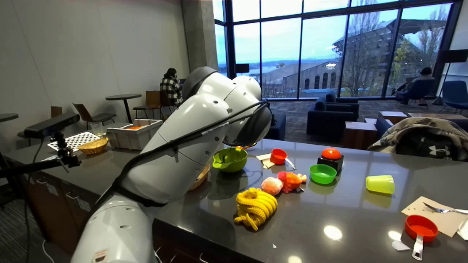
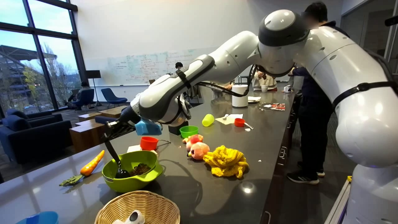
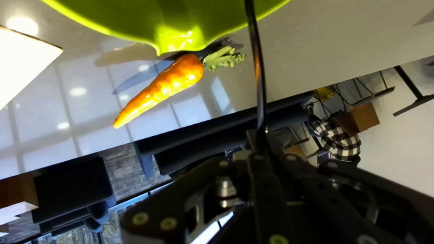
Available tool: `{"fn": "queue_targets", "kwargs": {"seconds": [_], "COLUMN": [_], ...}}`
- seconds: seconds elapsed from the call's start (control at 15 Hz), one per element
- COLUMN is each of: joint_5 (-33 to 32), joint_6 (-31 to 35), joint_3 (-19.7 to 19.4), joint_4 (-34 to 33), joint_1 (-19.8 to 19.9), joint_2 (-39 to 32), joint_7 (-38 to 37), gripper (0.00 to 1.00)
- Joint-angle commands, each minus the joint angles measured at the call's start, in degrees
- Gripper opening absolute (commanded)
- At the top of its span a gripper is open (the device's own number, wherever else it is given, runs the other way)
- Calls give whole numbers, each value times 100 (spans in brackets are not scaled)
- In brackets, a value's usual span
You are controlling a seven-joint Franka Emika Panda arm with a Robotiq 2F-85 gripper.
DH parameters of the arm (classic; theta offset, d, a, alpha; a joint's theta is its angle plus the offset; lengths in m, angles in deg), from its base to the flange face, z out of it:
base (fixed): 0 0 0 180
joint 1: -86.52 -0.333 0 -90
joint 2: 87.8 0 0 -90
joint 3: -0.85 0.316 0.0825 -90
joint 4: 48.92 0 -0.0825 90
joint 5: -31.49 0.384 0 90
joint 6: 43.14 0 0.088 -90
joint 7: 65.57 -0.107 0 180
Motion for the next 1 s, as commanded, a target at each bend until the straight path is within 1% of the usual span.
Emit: {"fn": "queue_targets", "kwargs": {"seconds": [0.0, 0.07, 0.27, 0.53, 0.67, 0.93], "joint_5": [2, -11, -22, -21, -20, -28], "joint_6": [221, 268, 322, 459, 568, 795], "joint_3": [503, 609, 1105, 1550, 1578, 1485], "joint_4": [980, 1130, 1476, 1610, 1656, 1747], "joint_1": [769, 913, 1409, 1746, 1750, 1705], "joint_2": [674, 797, 1142, 1320, 1370, 1338], "joint_7": [-45, -40, -45, -36, -24, 8], "gripper": [1, 1, 1, 1, 1, 1]}}
